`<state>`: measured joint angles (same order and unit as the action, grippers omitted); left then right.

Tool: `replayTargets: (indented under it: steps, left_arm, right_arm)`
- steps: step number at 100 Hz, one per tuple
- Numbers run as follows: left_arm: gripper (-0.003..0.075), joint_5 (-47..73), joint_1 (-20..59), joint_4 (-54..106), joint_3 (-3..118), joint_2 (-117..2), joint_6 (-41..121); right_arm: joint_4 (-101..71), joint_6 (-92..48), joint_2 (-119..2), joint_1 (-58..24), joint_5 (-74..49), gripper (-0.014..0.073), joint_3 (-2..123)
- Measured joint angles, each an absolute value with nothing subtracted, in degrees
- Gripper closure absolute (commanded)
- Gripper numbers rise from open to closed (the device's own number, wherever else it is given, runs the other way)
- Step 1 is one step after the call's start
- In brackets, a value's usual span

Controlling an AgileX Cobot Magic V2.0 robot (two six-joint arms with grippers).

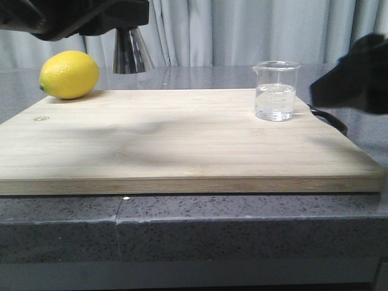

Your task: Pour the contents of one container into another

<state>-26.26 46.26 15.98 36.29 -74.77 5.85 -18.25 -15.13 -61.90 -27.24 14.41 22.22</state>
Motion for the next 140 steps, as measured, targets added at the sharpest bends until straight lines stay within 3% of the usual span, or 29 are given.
replayTargets:
  steps: [10, 60, 140]
  left_arm:
    - [0.074, -25.7, 46.3, 16.0, 36.3, -74.8, 5.8]
    - [0.074, -25.6, 46.3, 15.6, 36.3, -74.8, 5.8]
    - [0.074, -25.4, 46.3, 15.5, 36.3, -74.8, 5.8]
  right_arm:
    - [-18.3, -15.1, -66.1, -28.7, 18.5, 0.0069, 22.2]
    - [-18.0, -15.2, -77.9, -29.0, 36.8, 0.0076, 22.2]
    - [-13.2, -14.7, -87.3, -29.1, 45.5, 0.0076, 27.1]
